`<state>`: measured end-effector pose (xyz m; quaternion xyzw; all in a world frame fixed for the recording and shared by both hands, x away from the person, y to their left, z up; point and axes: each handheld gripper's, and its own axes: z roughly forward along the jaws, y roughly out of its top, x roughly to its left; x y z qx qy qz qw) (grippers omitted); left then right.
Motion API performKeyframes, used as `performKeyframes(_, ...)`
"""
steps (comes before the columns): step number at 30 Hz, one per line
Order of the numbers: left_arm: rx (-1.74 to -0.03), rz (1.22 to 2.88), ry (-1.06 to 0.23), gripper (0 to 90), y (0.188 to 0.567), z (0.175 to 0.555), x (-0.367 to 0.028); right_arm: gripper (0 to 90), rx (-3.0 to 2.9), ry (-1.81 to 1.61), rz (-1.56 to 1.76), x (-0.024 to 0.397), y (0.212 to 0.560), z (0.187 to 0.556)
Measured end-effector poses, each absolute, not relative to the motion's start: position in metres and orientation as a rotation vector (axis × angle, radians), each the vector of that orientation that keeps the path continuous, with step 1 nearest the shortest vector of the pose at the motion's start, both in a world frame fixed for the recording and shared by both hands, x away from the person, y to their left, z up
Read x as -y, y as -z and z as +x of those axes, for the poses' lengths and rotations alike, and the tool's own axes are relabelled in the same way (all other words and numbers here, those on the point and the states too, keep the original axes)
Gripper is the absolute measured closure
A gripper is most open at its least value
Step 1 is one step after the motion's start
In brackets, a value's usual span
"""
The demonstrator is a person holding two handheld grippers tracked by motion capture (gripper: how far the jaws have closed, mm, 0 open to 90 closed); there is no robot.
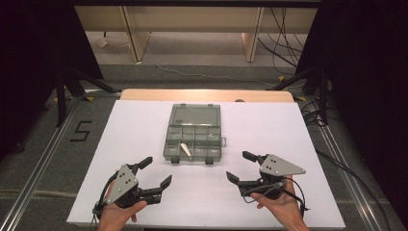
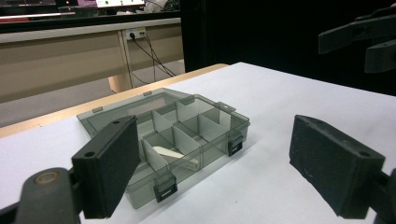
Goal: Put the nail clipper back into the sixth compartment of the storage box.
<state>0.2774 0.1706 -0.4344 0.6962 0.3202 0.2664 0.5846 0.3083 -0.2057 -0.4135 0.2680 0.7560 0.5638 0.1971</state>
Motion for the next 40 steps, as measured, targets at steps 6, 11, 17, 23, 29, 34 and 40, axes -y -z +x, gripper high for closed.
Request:
performKeyframes(6, -0.744, 1.624, -0.622, 15.7, 0.434, 0.277, -0.17, 17.3, -2.137, -1.58, 0.764, 0.207, 0.417, 0.304)
performKeyframes(11, -0.747, 1.626, -0.622, 15.7, 0.435, 0.277, -0.17, 16.8, -2.12, -1.582, 0.764, 0.209, 0.419, 0.301)
performKeyframes(17, -0.746, 1.627, -0.622, 15.7, 0.435, 0.277, -0.17, 16.8, -2.105, -1.595, 0.762, 0.212, 0.422, 0.298)
performKeyframes(23, -0.746, 1.626, -0.622, 15.7, 0.435, 0.277, -0.17, 16.8, -2.106, -1.581, 0.772, 0.215, 0.425, 0.295)
performKeyframes(29, -0.745, 1.627, -0.622, 15.7, 0.435, 0.277, -0.17, 16.8, -2.112, -1.565, 0.779, 0.215, 0.429, 0.295)
performKeyframes(34, -0.747, 1.626, -0.621, 15.7, 0.435, 0.277, -0.17, 16.9, -2.112, -1.576, 0.779, 0.213, 0.43, 0.295)
performKeyframes(40, -0.748, 1.625, -0.62, 15.7, 0.435, 0.278, -0.17, 16.9, -2.129, -1.564, 0.784, 0.215, 0.429, 0.295)
